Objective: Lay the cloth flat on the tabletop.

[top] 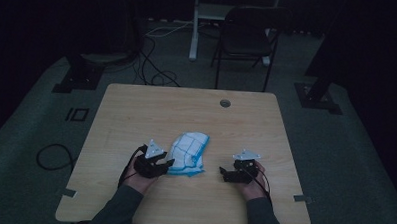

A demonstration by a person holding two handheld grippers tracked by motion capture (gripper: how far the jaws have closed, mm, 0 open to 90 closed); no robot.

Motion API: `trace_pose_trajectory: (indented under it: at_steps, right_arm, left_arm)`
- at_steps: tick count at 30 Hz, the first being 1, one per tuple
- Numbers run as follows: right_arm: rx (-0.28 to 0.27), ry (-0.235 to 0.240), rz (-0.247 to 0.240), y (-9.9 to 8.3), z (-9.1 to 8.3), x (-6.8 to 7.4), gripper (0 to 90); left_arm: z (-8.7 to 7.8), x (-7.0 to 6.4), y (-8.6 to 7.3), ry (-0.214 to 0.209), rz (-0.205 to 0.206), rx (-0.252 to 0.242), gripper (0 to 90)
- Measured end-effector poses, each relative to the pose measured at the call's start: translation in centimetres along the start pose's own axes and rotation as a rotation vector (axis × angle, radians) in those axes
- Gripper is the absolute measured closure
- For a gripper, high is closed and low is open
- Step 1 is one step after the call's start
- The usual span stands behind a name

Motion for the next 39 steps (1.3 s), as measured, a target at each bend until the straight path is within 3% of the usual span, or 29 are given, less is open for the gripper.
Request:
trace_pose_trajectory:
  at_steps: [13, 26, 39]
  right_arm:
    - [0.000, 0.000, 0.000, 0.0, 0.0, 0.0, 13.9]
    - [0.000, 0.000, 0.000, 0.0, 0.0, 0.0, 13.9]
    - [0.000, 0.000, 0.000, 0.0, 0.0, 0.0, 13.9]
  left_arm:
    - [2.3, -2.8, 0.5, -0.065, 0.051, 0.010, 55.6]
    - [3.7, -4.5, 0.6, -0.109, 0.085, 0.024, 55.6]
    - [5.3, -5.8, 0.0, -0.111, 0.094, 0.041, 49.3]
Point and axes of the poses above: each handheld gripper's, and its own axes: z roughly forward along the jaws, y roughly out of its top, x roughly to its left, the point moved 8 cm from there along z, roughly forward along the jaws, and after that the axes turned 14 degrees about -x, right-handed, at the moved point
